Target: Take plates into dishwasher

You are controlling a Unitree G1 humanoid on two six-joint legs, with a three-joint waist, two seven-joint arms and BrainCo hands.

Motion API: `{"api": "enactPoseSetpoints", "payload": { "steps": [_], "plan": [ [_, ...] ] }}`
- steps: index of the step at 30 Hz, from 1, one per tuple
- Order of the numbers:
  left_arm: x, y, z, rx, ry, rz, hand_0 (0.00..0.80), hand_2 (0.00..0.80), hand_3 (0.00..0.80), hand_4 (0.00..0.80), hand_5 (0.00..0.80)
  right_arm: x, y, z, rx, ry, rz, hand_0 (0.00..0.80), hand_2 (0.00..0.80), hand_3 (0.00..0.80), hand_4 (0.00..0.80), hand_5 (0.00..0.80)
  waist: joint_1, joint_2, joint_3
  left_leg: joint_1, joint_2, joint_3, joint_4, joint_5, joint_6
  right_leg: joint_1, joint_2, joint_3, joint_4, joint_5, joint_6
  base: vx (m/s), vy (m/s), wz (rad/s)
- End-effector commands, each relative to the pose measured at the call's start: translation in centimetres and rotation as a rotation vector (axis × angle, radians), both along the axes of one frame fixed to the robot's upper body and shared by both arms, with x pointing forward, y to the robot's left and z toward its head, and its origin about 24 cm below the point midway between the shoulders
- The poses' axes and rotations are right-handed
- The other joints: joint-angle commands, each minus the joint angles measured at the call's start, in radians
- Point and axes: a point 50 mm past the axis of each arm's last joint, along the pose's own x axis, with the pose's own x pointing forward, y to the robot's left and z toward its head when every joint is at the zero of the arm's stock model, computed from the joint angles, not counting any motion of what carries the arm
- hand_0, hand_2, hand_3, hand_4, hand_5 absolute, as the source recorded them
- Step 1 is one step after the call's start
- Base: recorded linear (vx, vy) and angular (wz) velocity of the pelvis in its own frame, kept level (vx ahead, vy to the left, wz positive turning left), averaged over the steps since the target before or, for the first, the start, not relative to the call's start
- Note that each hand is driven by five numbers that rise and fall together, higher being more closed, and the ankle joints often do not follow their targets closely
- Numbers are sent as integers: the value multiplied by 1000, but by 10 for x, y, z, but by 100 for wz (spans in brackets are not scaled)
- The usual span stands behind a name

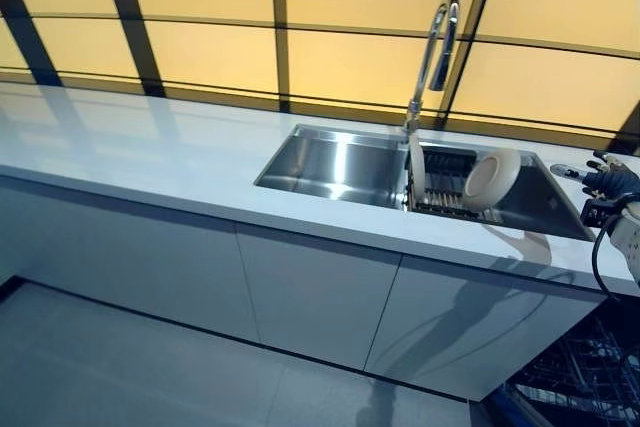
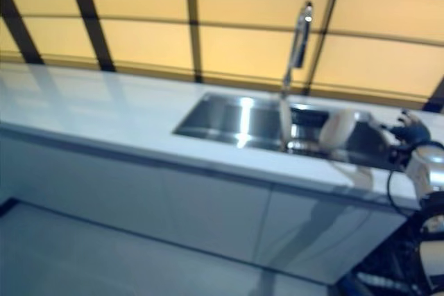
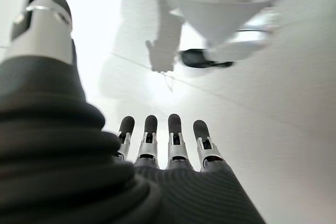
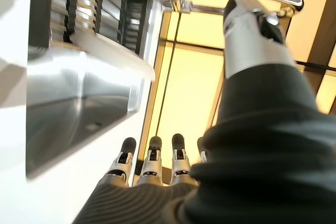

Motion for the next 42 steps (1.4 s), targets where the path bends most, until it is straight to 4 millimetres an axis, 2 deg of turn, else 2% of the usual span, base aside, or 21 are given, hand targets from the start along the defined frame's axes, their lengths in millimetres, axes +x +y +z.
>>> {"api": "enactPoseSetpoints", "payload": {
  "steps": [1, 5, 8, 10, 12, 13, 15, 16, 17, 18, 19, 20, 21, 22, 23, 24, 25, 27, 28, 32, 42],
  "plan": [
    [-8, 28, 9, 90, 33, -7, 0, 0, 0, 0, 0, 2, 1, 38, -80, -77, 27, 0, 0, 0, 0, 0, 13, -65, -15, 31, -13, 12, -37, 31, -12, -42, -152, 4, 50, 40, 189, 79, -19, 0],
    [-4, 29, 10, 101, 18, -14, 0, 0, 0, 0, 0, 2, 2, 31, -73, -62, 32, 0, 0, 0, 0, 0, 7, -61, -13, 44, -5, 32, -41, 26, -15, -69, -169, -28, 87, 32, 193, 78, -35, -17],
    [-4, 32, 11, 124, 16, 4, 0, 0, 0, 0, 0, 6, 7, 22, -80, -40, 55, 0, 0, 0, 0, 0, 25, -64, -16, 51, 5, 76, -35, 29, -24, -61, -190, -117, 111, 19, 195, 81, -96, -12],
    [-6, 35, 12, 135, 26, 22, 0, 0, 0, 0, 0, 7, 9, 23, -81, -43, 70, 0, 0, 0, 0, 0, 29, -62, -23, 58, 22, 87, -23, 39, -33, -54, -186, -137, 125, -1, 181, 95, -122, -22],
    [-9, 38, 13, 147, 51, 39, 0, 0, 0, 0, 0, 11, 13, 27, -63, -54, 88, 0, 0, 0, 0, 0, 24, -50, -32, 54, 68, 73, 47, 123, -61, -52, -155, -126, 135, -32, 144, 83, -120, -6],
    [-13, 38, 12, 151, 63, 59, 0, 0, 0, 0, 0, 14, 17, 28, -60, -53, 100, 0, 0, 0, 0, 0, 25, -50, -35, 40, 97, 53, 133, 198, -76, -38, -134, -120, 120, -42, 120, 69, -108, -14],
    [-17, 37, 11, 148, 73, 80, 0, 0, 0, 0, 0, 20, 25, 29, -83, -44, 126, 0, 0, 0, 0, 0, 32, -56, -31, -5, 106, 19, 276, 266, -82, -11, -109, -100, 95, -53, 90, 151, -148, -49],
    [-19, 32, 9, 137, 68, 99, 0, 0, 0, 0, 0, 26, 36, 27, -92, -58, 150, 0, 0, 0, 0, 0, 71, -86, -6, -181, 55, -11, 468, 295, -62, 74, -100, -58, 47, -66, 66, 292, -164, -63],
    [-17, 30, 8, 124, 61, 95, 0, 0, 0, 0, 0, 30, 43, 24, -99, -63, 161, 0, 0, 0, 0, 0, 113, -97, 17, -317, -28, -25, 491, 257, -31, 136, -94, -21, 19, -80, 70, 265, -113, -55],
    [-16, 29, 8, 122, 60, 93, 0, 0, 0, 0, 0, 30, 45, 24, -100, -63, 164, 0, 0, 0, 0, 0, 121, -100, 19, -342, -47, -26, 479, 255, -26, 145, -94, -14, 14, -82, 72, 292, 45, -87],
    [-13, 27, 8, 111, 50, 76, 0, 0, 0, 0, 0, 36, 54, 20, -114, -64, 177, 0, 0, 0, 0, 0, 161, -77, 43, -409, -94, 29, 291, 244, -7, 200, -50, 20, 1, -100, 88, 265, 81, -109],
    [-11, 27, 8, 104, 40, 60, 0, 0, 0, 0, 0, 39, 58, 21, -118, -71, 178, 0, 0, 0, 0, 0, 175, -64, 60, -418, -98, 73, 232, 259, -5, 214, -28, 44, 21, -121, 86, 272, 139, -110],
    [-5, 27, 9, 92, 28, 73, 0, 0, 0, 0, 0, 43, 64, 28, -101, -86, 213, 0, 0, 0, 0, 0, 170, -79, 64, -362, -135, 62, 239, 138, 55, 198, -53, 55, 30, -123, 86, 89, 92, -93],
    [-4, 27, 9, 91, 26, 75, 0, 0, 0, 0, 0, 44, 65, 28, -100, -87, 217, 0, 0, 0, 0, 0, 168, -77, 61, -362, -135, 61, 229, 143, 55, 192, -52, 57, 32, -121, 85, 84, 112, -110],
    [6, 23, 10, 88, 12, 63, 0, 0, 0, 0, 0, 45, 73, 25, -118, -67, 236, 0, 0, 0, 0, 0, 157, -63, 60, -343, -134, 56, 213, 163, 46, 181, -47, 42, 48, -122, 79, 90, 53, -110],
    [11, 20, 9, 91, 2, 39, 0, 0, 0, 0, 0, 44, 73, 23, -118, -60, 230, 0, 0, 0, 0, 0, 155, -63, 60, -335, -137, 48, 210, 163, 33, 183, -56, 30, 40, -111, 88, 136, 46, -93],
    [16, 21, 10, 99, -16, 30, 0, 0, 0, 0, 0, 41, 66, 22, -128, -49, 223, 0, 0, 0, 0, 0, 157, -67, 54, -311, -139, 28, 167, 152, 30, 187, -61, 25, 20, -98, 100, 78, 2, -49],
    [18, 22, 11, 106, -25, 25, 0, 0, 0, 0, 0, 40, 61, 24, -131, -47, 221, 0, 0, 0, 0, 0, 159, -69, 49, -285, -139, 21, 131, 150, 31, 191, -62, 21, 7, -92, 106, 86, -3, -50],
    [18, 27, 13, 115, -32, 19, 0, 0, 0, 0, 0, 38, 55, 30, -116, -57, 222, 0, 0, 0, 0, 0, 156, -69, 27, -233, -137, 10, 48, 158, 38, 189, -53, 17, -13, -85, 112, 109, -8, -30],
    [14, 29, 13, 114, -24, 3, 0, 0, 0, 0, 0, 37, 55, 33, -132, -43, 240, 0, 0, 0, 0, 0, 146, -68, -5, -195, -142, 4, -20, 167, 47, 182, -46, 14, -32, -77, 118, 78, 15, -1],
    [3, 26, 10, 92, 10, -36, 0, 0, 0, 0, 0, 41, 68, 26, -157, -8, 281, 0, 0, 0, 0, 0, 140, -70, -13, -179, -144, 25, -20, 143, 65, 171, -64, 21, -24, -78, 127, 55, 23, 22]
  ]
}}
